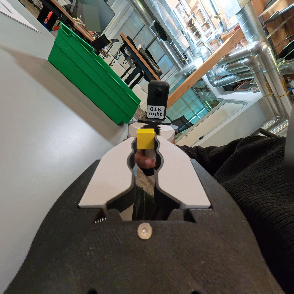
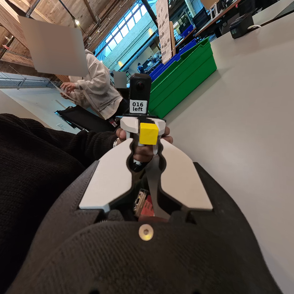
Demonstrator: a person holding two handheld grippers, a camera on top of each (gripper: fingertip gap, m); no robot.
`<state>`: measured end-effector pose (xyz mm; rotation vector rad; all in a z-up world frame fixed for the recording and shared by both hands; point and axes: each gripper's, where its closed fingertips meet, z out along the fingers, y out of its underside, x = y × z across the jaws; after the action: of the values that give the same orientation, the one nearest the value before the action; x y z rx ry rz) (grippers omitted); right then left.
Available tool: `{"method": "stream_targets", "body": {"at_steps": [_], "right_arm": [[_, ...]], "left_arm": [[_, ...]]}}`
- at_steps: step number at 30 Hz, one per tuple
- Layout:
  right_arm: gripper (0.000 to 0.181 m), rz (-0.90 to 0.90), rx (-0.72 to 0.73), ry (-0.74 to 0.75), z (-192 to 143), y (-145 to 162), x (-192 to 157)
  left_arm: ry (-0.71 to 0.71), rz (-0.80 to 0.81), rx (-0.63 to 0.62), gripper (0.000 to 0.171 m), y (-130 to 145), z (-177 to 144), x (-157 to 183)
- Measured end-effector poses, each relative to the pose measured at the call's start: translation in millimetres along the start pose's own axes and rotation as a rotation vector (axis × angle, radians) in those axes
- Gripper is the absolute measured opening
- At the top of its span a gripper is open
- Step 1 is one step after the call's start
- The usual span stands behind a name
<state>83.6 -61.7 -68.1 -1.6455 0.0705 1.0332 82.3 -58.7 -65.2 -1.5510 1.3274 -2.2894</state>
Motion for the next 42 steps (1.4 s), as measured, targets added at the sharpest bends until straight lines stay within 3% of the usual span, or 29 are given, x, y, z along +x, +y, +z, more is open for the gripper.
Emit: {"method": "stream_targets", "body": {"at_steps": [42], "right_arm": [[0.021, 0.051, 0.015, -0.025, -2.7, -1.5, 1.2]], "left_arm": [[0.003, 0.0, -0.035, 0.021, 7.2, 3.5, 1.6]]}}
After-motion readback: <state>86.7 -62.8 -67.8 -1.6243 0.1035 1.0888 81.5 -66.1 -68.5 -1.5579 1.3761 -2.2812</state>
